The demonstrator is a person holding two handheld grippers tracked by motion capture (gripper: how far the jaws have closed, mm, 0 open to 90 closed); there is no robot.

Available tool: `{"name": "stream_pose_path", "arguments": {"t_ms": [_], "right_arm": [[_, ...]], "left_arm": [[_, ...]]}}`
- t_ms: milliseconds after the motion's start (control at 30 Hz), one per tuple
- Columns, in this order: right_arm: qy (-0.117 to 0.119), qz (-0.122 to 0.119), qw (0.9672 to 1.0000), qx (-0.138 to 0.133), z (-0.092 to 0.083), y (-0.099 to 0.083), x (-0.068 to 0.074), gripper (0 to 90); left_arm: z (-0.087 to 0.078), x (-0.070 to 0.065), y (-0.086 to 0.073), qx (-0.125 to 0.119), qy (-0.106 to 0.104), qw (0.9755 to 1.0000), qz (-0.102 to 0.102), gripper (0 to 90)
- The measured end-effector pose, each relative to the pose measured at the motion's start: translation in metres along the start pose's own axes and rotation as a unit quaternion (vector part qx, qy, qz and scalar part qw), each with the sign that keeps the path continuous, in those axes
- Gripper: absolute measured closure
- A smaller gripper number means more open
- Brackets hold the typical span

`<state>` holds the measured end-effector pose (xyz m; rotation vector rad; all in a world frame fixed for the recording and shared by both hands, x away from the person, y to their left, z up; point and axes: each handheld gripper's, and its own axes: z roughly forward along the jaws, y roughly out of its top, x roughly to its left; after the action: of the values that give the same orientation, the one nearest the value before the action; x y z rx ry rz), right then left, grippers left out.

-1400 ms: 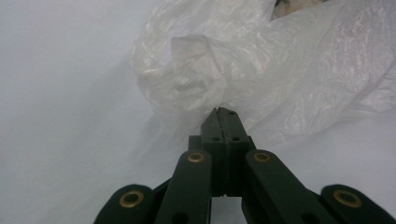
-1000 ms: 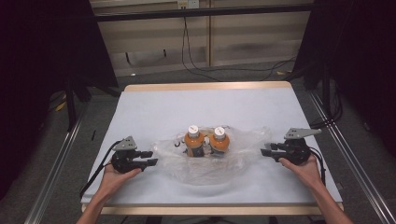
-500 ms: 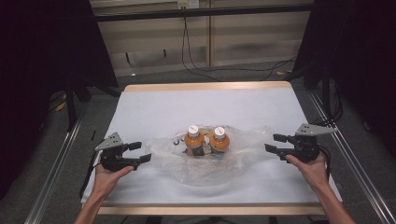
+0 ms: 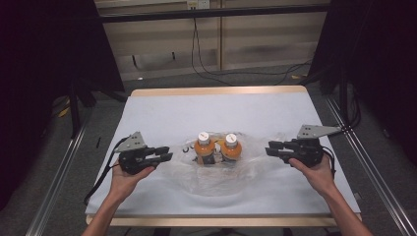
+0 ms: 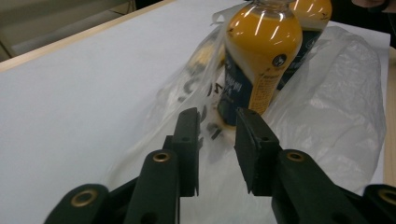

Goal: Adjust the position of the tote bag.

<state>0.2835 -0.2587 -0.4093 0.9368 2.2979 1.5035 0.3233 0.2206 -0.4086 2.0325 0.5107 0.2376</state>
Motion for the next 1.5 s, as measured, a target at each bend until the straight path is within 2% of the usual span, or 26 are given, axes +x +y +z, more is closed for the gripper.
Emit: {"name": "stream_pose_path", "arguments": {"t_ms": [100,133,167,233,300,367,433,533,567,667,733,800,867,933,1000,1067,1133,1200,1367,1400,1433,1500], "right_arm": [[0.021,-0.010,0.9995,0.023,0.013,0.007,0.004,74.5],[0.026,-0.022,0.9986,0.041,0.020,0.010,0.006,75.6],[0.030,-0.027,0.9978,0.052,0.025,0.012,0.007,77.1],[0.044,-0.033,0.9962,0.068,0.034,0.015,0.008,80.3],[0.048,-0.039,0.9948,0.082,0.042,0.016,0.010,82.3],[0.052,-0.044,0.9935,0.092,0.049,0.015,0.011,84.1],[0.060,-0.050,0.9913,0.105,0.058,0.012,0.013,86.0],[0.065,-0.062,0.9889,0.119,0.066,0.011,0.015,87.7],[0.065,-0.064,0.9881,0.124,0.070,0.010,0.015,88.0],[0.067,-0.067,0.9852,0.143,0.079,0.007,0.014,89.7],[0.070,-0.066,0.9834,0.154,0.084,0.005,0.013,90.0],[0.067,-0.069,0.9811,0.168,0.089,0.003,0.012,89.8],[0.065,-0.074,0.9790,0.179,0.093,0.001,0.013,90.0],[0.061,-0.074,0.9781,0.185,0.096,-0.001,0.013,90.0],[0.058,-0.078,0.9763,0.194,0.097,-0.004,0.013,90.0],[0.062,-0.086,0.9733,0.203,0.100,-0.007,0.014,90.0],[0.059,-0.096,0.9689,0.221,0.103,-0.011,0.018,90.0],[0.056,-0.108,0.9638,0.237,0.107,-0.015,0.020,90.0],[0.053,-0.124,0.9609,0.242,0.107,-0.017,0.023,90.0],[0.051,-0.132,0.9588,0.246,0.106,-0.017,0.024,90.0],[0.045,-0.140,0.9570,0.250,0.105,-0.017,0.026,90.0],[0.047,-0.138,0.9568,0.252,0.104,-0.017,0.026,90.0]], "left_arm": [[0.016,-0.001,0.008,0.009,-0.017,0.9998,0.004,75.3],[0.022,-0.001,0.010,0.013,-0.022,0.9997,-0.002,76.0],[0.028,-0.001,0.011,0.024,-0.024,0.9994,0.005,76.0],[0.039,0.001,0.012,0.038,-0.027,0.9989,0.000,76.0],[0.048,0.003,0.010,0.041,-0.033,0.9986,-0.004,77.9],[0.057,0.004,0.007,0.058,-0.035,0.9977,-0.003,78.7],[0.065,0.005,0.005,0.078,-0.043,0.9960,0.009,80.5],[0.072,0.003,0.003,0.080,-0.051,0.9954,0.008,80.7],[0.075,0.003,0.002,0.088,-0.054,0.9945,0.011,80.9],[0.082,0.000,0.001,0.112,-0.051,0.9921,0.023,80.8],[0.085,0.001,0.001,0.112,-0.047,0.9924,0.015,80.8],[0.088,0.003,-0.001,0.120,-0.043,0.9917,0.018,82.1],[0.092,0.003,-0.005,0.132,-0.047,0.9899,0.023,83.6],[0.096,0.002,-0.008,0.143,-0.040,0.9885,0.031,84.8],[0.098,0.001,-0.011,0.149,-0.040,0.9875,0.028,84.8],[0.099,0.000,-0.013,0.163,-0.040,0.9850,0.042,84.0],[0.101,-0.003,-0.015,0.176,-0.038,0.9823,0.051,84.0],[0.100,-0.002,-0.016,0.181,-0.040,0.9814,0.049,86.9],[0.097,-0.008,-0.015,0.193,-0.037,0.9780,0.071,90.0],[0.096,-0.008,-0.015,0.199,-0.038,0.9760,0.081,90.0],[0.095,-0.009,-0.016,0.198,-0.035,0.9764,0.080,90.0],[0.093,-0.010,-0.015,0.211,-0.034,0.9724,0.094,90.0]]}}
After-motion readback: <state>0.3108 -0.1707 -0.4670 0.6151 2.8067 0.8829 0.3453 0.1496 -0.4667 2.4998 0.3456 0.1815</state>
